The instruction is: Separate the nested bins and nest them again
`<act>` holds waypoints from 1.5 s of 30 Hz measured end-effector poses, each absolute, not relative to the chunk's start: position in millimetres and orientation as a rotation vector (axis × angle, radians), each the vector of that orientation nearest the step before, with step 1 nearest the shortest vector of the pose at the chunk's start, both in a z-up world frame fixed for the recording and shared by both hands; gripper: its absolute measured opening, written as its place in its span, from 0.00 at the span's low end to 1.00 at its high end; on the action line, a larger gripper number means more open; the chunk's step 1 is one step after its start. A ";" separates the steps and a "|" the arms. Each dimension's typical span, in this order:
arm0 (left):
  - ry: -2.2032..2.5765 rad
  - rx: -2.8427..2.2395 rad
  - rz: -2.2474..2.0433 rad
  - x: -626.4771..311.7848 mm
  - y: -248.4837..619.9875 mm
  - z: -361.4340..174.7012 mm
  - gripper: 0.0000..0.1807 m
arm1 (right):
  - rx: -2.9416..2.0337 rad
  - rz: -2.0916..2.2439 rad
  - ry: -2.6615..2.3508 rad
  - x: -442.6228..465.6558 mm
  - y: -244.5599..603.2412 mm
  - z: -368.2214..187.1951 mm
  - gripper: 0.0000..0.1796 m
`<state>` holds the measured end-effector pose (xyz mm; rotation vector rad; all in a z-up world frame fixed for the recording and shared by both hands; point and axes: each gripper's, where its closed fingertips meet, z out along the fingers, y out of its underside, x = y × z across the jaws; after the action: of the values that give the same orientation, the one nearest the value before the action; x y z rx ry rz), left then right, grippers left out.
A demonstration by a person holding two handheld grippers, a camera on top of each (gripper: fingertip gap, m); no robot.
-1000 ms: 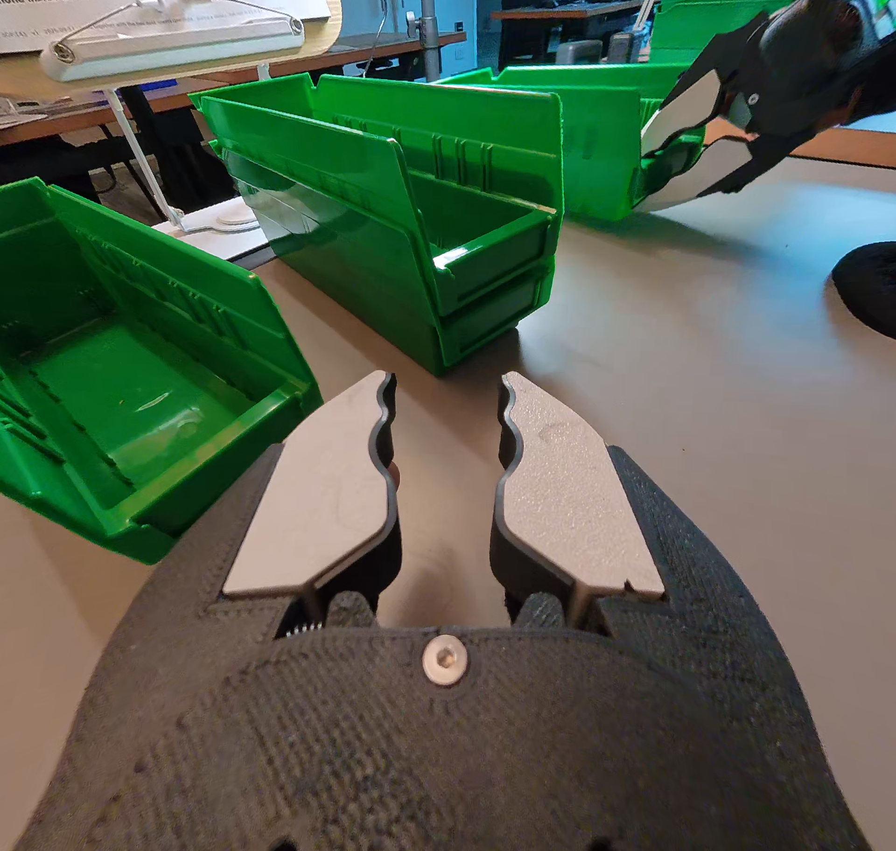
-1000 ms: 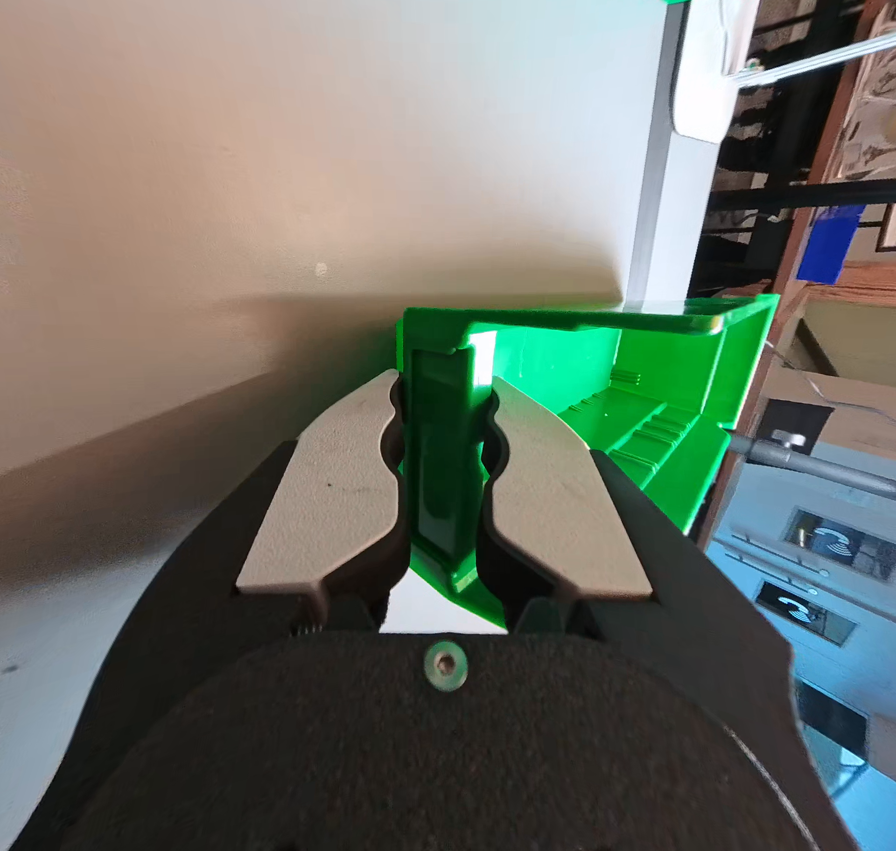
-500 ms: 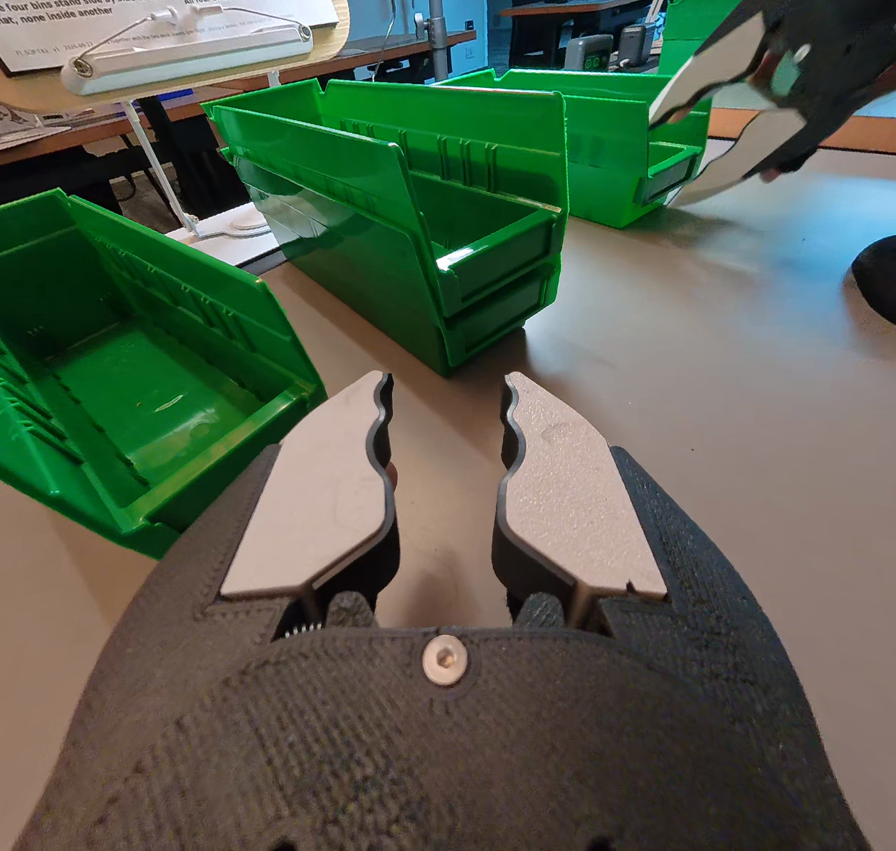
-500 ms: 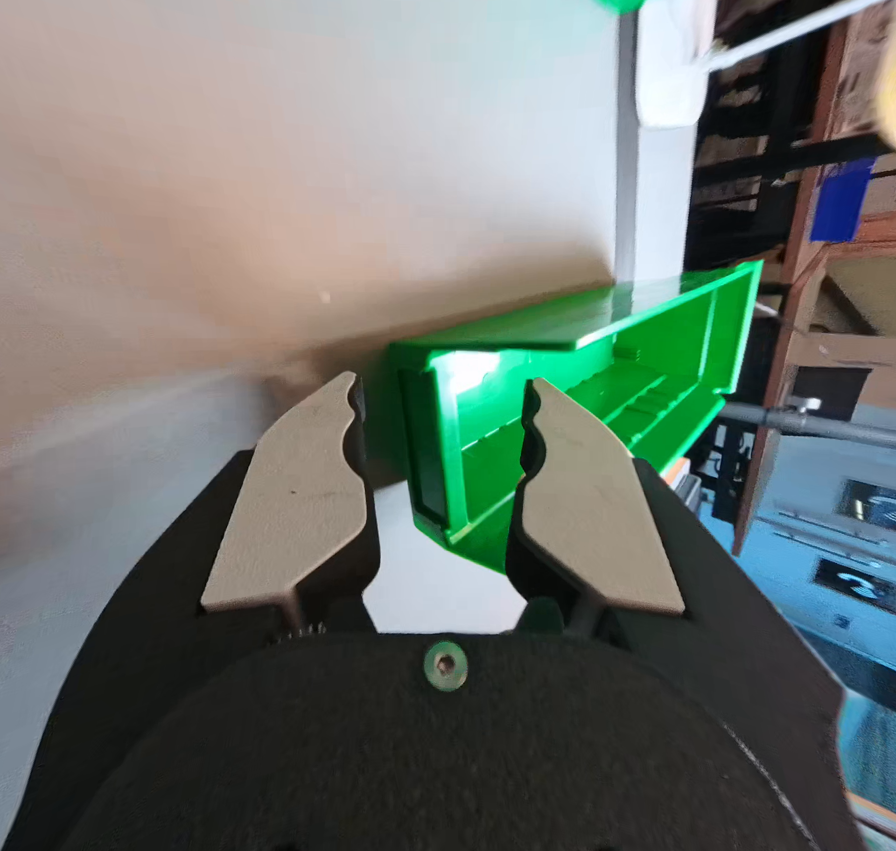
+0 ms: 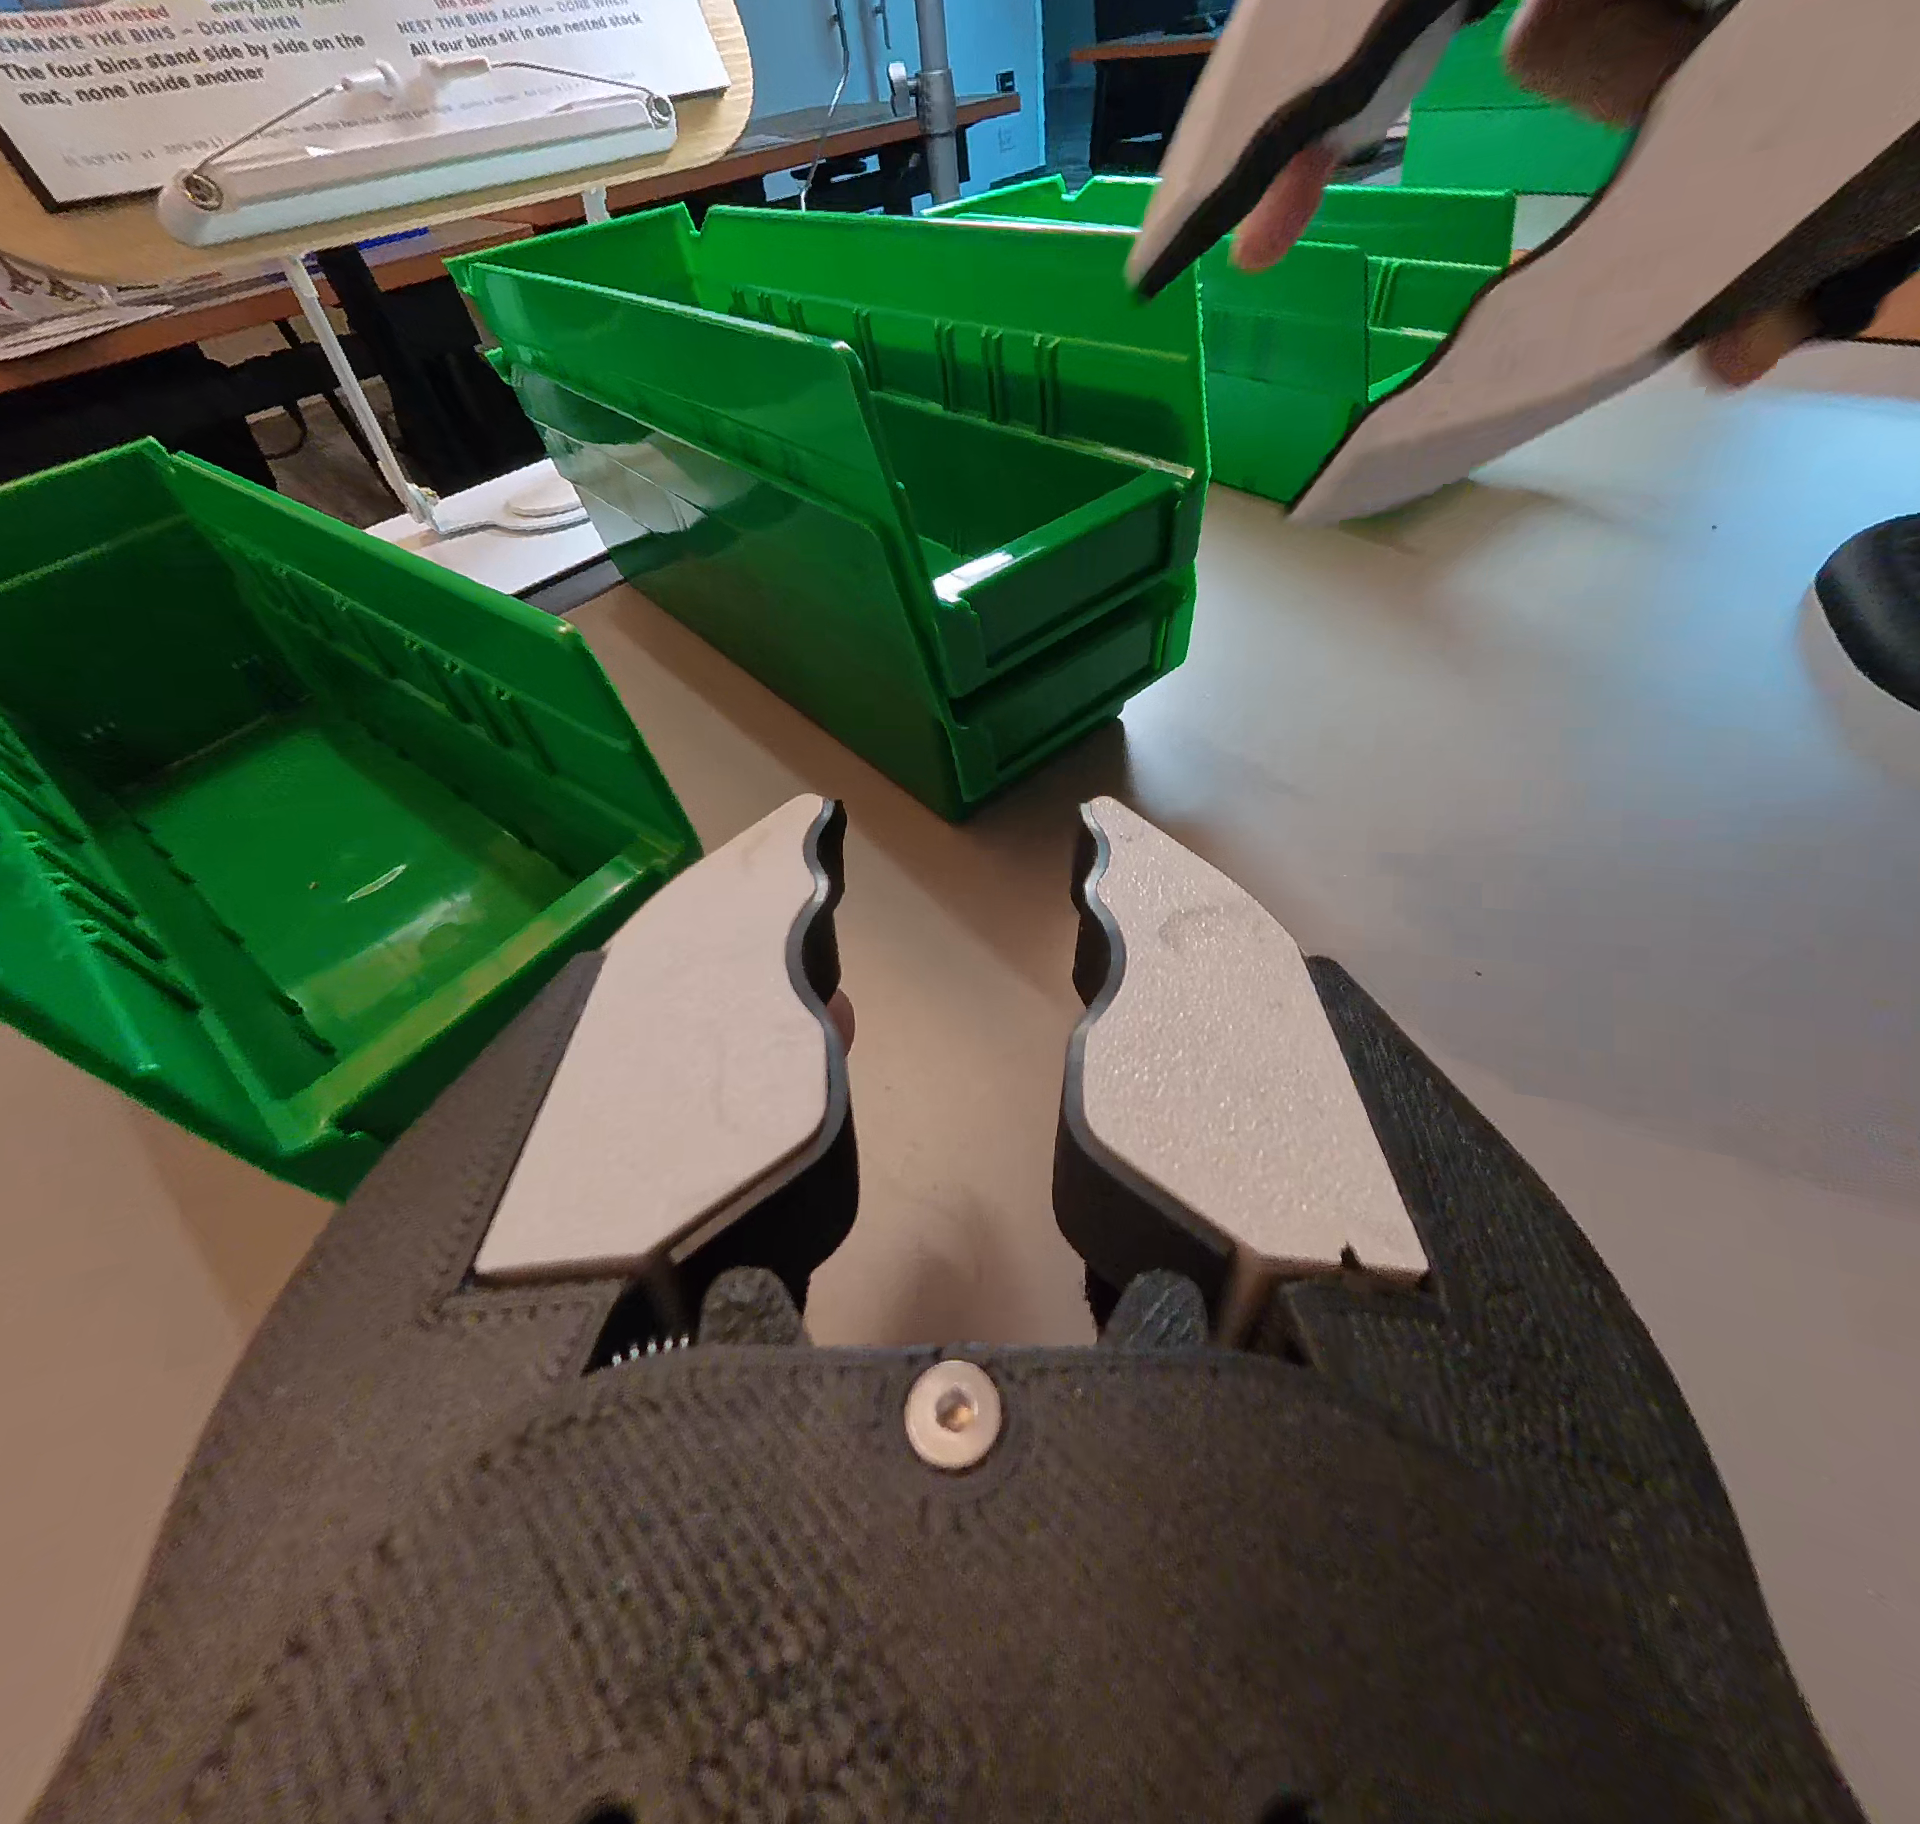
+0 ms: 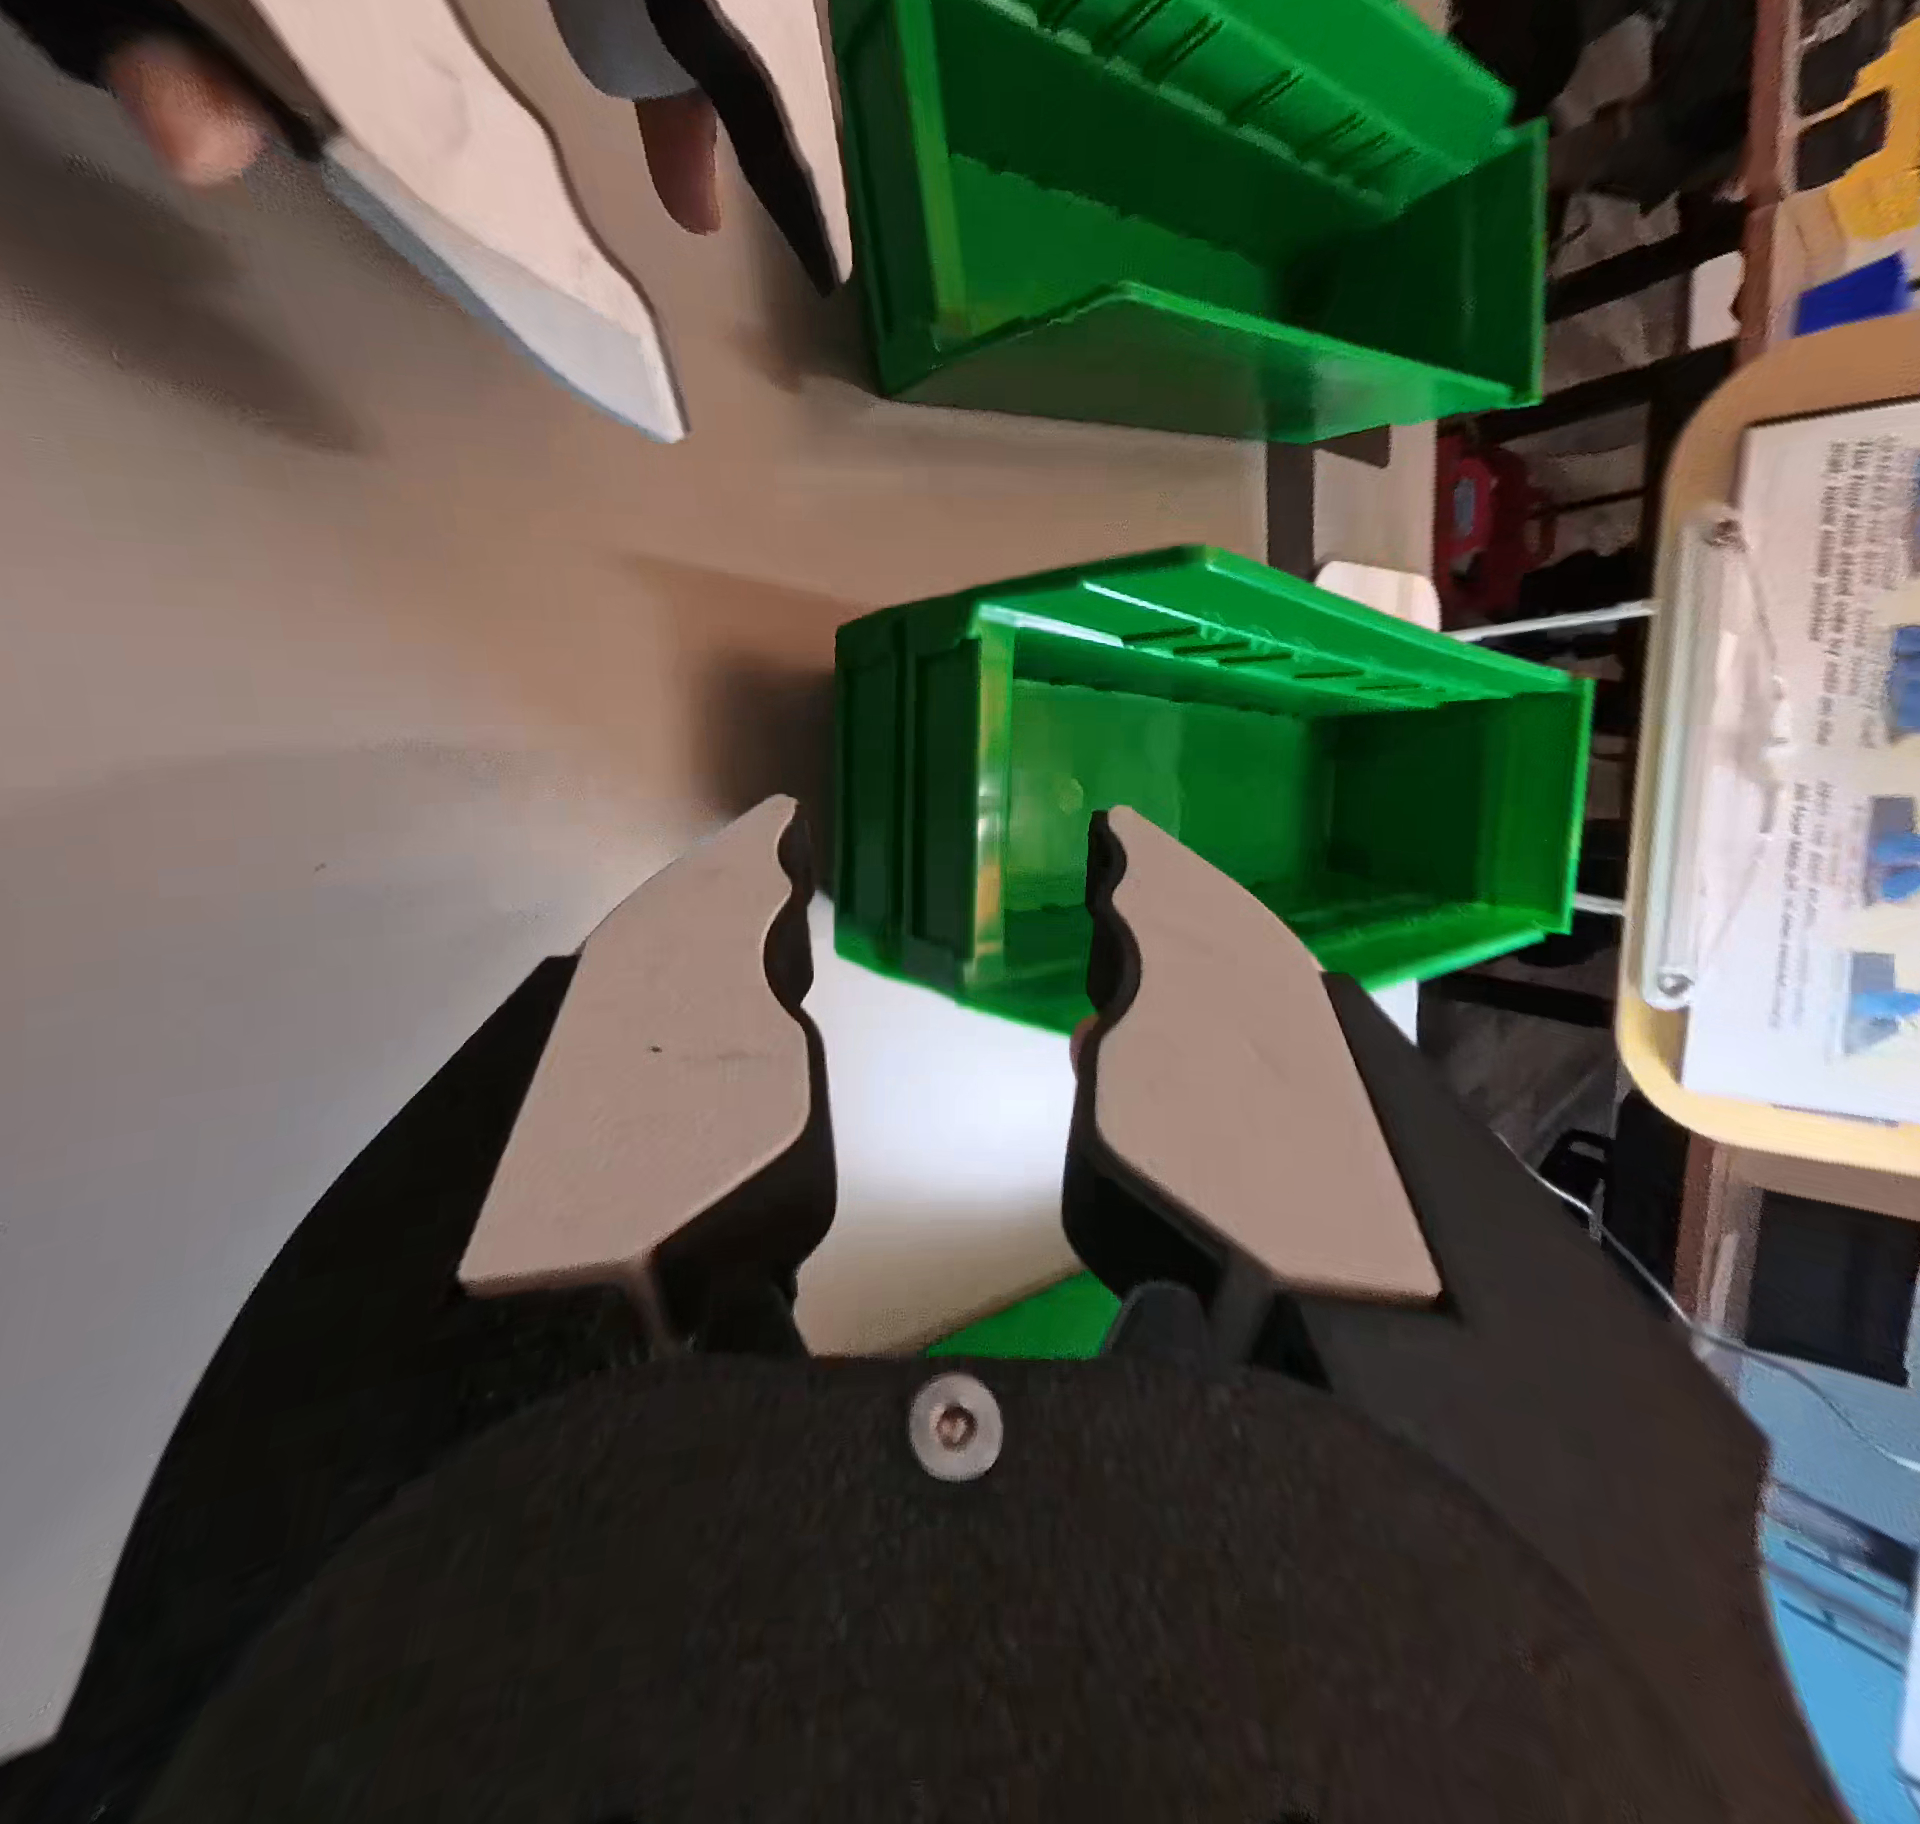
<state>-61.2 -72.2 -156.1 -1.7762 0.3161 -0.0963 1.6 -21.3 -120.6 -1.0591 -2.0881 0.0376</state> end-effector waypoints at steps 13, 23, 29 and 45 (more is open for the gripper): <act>0.341 -1.741 -0.065 -61.8 -74.9 -146.5 0.23 | -1.135 -0.198 -2.190 -27.8 12.7 -173.5 0.15; 0.362 -1.775 -0.052 -59.4 -73.0 -156.7 0.23 | -1.009 -0.261 -2.119 -20.2 18.7 -116.1 0.16; 0.368 -1.771 -0.046 -58.6 -73.6 -155.2 0.23 | -0.987 -0.259 -2.039 -21.4 29.8 -67.3 0.15; 0.386 -1.755 -0.029 -54.8 -75.3 -152.2 0.24 | -0.944 -0.189 -2.018 -20.6 18.3 -79.3 0.15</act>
<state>-54.8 -75.3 -152.2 -1.7553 0.3863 -0.0285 -20.6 18.3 -79.3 -0.9440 -2.0178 -0.1888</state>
